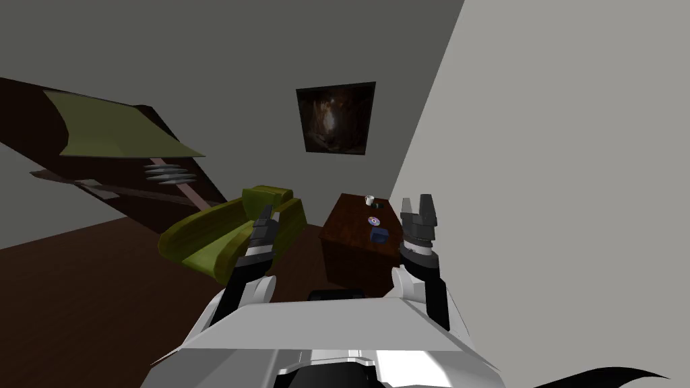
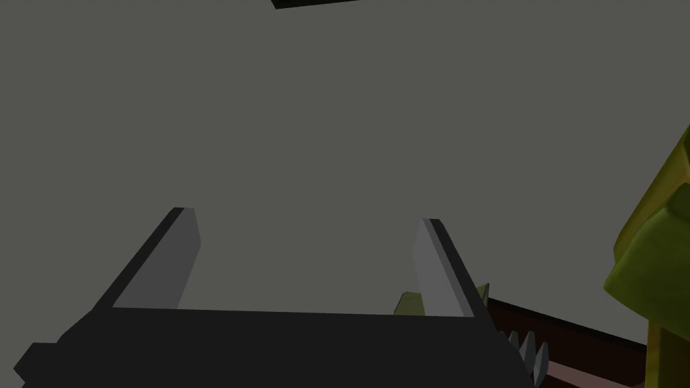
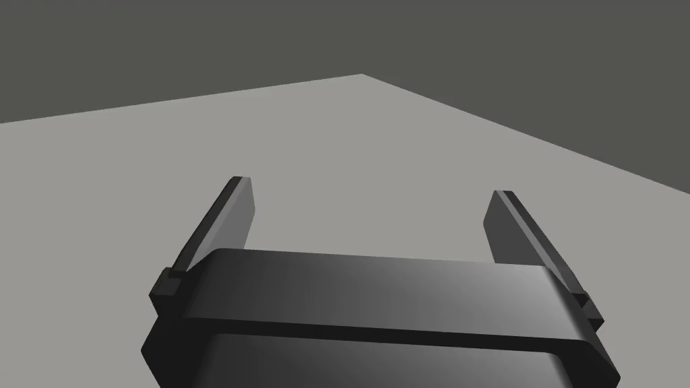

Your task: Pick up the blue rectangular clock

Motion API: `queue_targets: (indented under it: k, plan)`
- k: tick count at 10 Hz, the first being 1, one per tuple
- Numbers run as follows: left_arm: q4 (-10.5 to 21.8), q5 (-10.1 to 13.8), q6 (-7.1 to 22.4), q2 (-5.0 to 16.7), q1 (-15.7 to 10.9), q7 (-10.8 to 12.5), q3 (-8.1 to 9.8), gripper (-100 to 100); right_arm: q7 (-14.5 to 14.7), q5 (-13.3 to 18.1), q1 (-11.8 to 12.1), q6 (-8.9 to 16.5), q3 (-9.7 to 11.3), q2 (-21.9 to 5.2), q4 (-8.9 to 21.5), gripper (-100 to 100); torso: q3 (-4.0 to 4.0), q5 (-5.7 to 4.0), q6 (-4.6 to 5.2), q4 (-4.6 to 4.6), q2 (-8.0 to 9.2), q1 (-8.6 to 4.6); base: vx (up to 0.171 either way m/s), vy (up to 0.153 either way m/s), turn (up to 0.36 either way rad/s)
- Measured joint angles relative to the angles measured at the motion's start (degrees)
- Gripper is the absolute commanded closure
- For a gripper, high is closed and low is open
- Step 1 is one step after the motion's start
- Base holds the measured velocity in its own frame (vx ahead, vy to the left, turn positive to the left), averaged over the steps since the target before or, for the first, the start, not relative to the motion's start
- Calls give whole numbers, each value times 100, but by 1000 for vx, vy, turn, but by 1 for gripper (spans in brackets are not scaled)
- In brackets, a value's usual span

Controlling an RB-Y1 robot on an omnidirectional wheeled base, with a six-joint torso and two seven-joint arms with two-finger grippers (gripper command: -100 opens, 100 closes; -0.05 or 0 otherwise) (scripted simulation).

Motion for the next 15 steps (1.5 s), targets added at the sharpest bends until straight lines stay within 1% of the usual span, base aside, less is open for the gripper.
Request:
queue_targets:
  k: [3, 4, 5, 6, 8, 9, 10, 11, 12, 13, 14, 15]
  plan:
    - [0, 0, 0, -1, -1, 0, -1, 0, 61, 70, 185, -48, -32, -354, 66, -100, 24, 5, 0, 9, 42, 26, -107, 80, 9]
    - [0, 0, 0, -1, -2, 0, -1, 0, 94, 105, 277, -88, -69, -498, 136, -100, 27, 8, 0, 10, 46, 38, -117, 128, 37]
    - [0, 0, 0, -1, -2, 0, -2, 0, 112, 123, 364, -108, -166, -667, 202, -100, 27, 10, 0, 11, 47, 45, -132, 109, 50]
    - [0, 0, 0, -1, -2, 0, -1, 0, 164, 185, 471, -157, -216, -800, 319, -100, 30, 9, 0, 11, 52, 41, -141, 116, 72]
    - [0, 0, 0, -1, -2, 0, -2, 0, 295, 324, 813, -255, -366, -1077, 486, -100, 32, 11, 0, 12, 54, 47, -109, 140, 109]
    - [0, 0, 0, -1, -2, 0, -2, 0, 388, 419, 932, -361, -452, -1200, 723, -100, 26, 11, -1, 10, 43, 52, -82, 135, 116]
    - [0, 0, 0, -1, -1, 0, -2, 0, 483, 521, 1076, -396, -561, -1341, 860, -100, 23, 12, -1, 9, 38, 48, -56, 129, 159]
    - [0, 0, 0, -1, -1, 0, -2, 0, 608, 654, 1288, -466, -638, -1447, 1005, -100, 18, 11, -1, 7, 30, 46, -26, 117, 163]
    - [0, 0, 0, -1, -1, 0, -1, 0, 715, 781, 1433, -444, -766, -1606, 1120, -100, 12, 10, -2, 5, 19, 40, 4, 79, 58]
    - [0, 0, 0, -1, 0, 0, 0, 0, 774, 831, 1527, -476, -841, -1673, 1232, -100, 6, 7, 0, 3, 8, 27, 30, 79, 132]
    - [0, 0, 0, -1, 0, 0, -1, 0, 855, 914, 1645, -594, -956, -1779, 1470, -100, -1, 6, -2, 0, -3, 24, 32, 101, 202]
    - [0, 0, 0, -1, 0, 0, -1, 0, 951, 1025, 1877, -680, -1129, -1929, 1600, -100, -2, 8, -1, 0, -5, 29, 38, 130, 255]
